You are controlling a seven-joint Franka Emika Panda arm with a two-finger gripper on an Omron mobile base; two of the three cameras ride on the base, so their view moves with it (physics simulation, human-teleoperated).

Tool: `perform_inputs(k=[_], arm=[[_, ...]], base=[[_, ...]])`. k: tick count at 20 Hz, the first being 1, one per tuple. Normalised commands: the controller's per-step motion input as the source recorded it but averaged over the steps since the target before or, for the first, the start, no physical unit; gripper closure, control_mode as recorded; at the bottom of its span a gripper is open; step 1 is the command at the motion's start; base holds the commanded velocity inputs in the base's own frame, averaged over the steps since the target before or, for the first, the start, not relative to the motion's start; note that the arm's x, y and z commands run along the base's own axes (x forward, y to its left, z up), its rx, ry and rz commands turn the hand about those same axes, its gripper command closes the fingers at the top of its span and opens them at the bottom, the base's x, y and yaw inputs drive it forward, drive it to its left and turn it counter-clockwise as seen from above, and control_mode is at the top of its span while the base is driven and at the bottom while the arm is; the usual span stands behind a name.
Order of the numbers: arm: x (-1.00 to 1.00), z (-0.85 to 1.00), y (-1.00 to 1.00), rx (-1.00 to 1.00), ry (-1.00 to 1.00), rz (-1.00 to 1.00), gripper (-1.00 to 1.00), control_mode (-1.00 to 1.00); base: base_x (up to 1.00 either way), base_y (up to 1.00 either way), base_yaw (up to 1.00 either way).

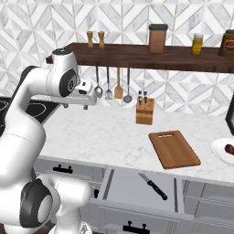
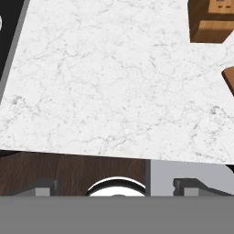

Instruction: Pick up the knife from the drawer and place it on the cutting board. Then place the meat from the plate to the cutting board.

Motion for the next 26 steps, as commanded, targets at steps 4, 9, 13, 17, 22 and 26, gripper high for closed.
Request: perform_inputs(k=[4,9,13,17,22,26], arm=[[0.00,0.00,0.00,0.00,0.00,0.00,-1.00,1.00],[0.00,0.00,0.00,0.00,0.00,0.00,-1.00,1.00],[0.00,0.00,0.00,0.00,0.00,0.00,-1.00,1.00],[0.00,0.00,0.00,0.00,0.00,0.00,-1.00,1.00],[0.00,0.00,0.00,0.00,0.00,0.00,-1.00,1.00],[0.00,0.00,0.00,0.00,0.00,0.00,-1.00,1.00]], base=[[-0.25,-0.04,-0.08],[-0.47,0.00,-0.17],[-0.57,0.05,-0.21],[-0.17,-0.03,-0.13],[0.00,-0.24,-0.01],[0.00,-0.53,0.02]])
